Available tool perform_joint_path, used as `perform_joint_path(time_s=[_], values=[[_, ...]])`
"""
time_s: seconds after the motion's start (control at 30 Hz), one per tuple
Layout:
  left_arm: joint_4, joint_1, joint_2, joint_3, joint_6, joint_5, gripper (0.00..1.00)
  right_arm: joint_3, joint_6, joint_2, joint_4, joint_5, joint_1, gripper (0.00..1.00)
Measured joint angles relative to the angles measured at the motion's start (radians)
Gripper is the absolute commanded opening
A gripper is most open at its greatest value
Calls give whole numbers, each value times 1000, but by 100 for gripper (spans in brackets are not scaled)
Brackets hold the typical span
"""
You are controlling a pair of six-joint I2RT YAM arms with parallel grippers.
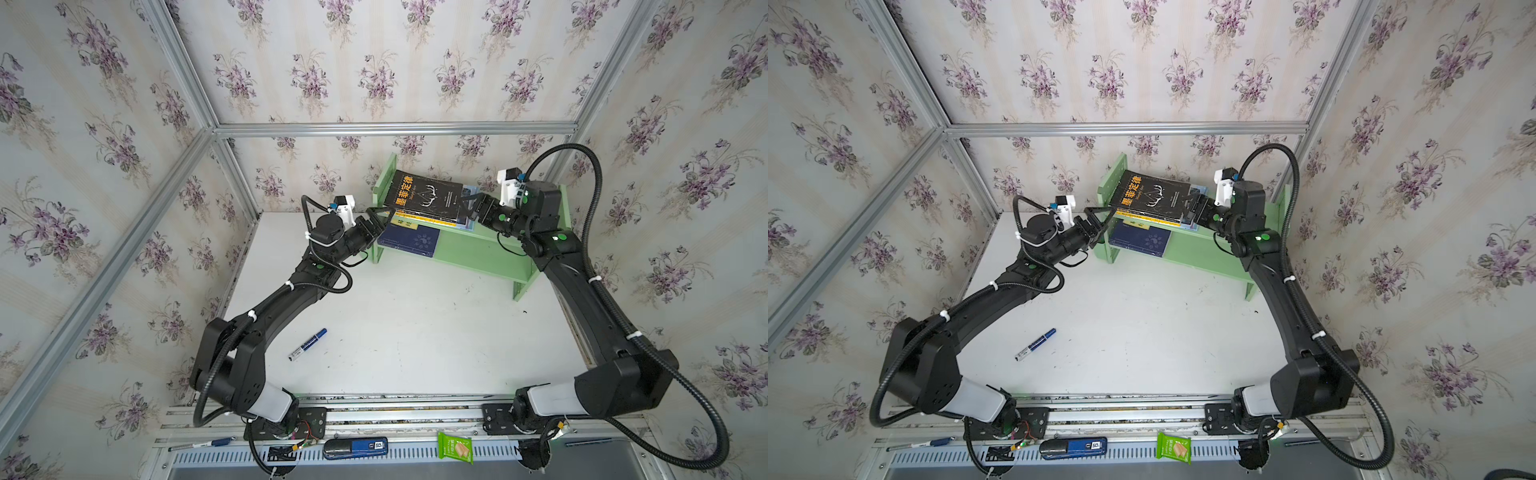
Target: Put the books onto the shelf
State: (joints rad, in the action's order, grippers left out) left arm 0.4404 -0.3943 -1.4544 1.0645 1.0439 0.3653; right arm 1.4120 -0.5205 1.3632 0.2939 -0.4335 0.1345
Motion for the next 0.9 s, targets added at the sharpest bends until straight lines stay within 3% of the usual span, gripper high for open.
perform_joint_path(time_s=[0.2,0.37,0.6,0.77,0.9], values=[[-147,9,258,-145,-204,-29,99,-214,108,-192,27,91,0,84],[-275,15,485,-304,-385,-198,99,-451,163,-352,60,185,3,85],[-374,22,714,-533,-546,-476,99,-793,209,-583,0,350,12,86],[-347,31,772,-649,-697,-702,99,-879,252,-583,-27,504,14,86],[-252,51,740,-726,-787,-834,99,-876,251,-451,-54,688,14,90]])
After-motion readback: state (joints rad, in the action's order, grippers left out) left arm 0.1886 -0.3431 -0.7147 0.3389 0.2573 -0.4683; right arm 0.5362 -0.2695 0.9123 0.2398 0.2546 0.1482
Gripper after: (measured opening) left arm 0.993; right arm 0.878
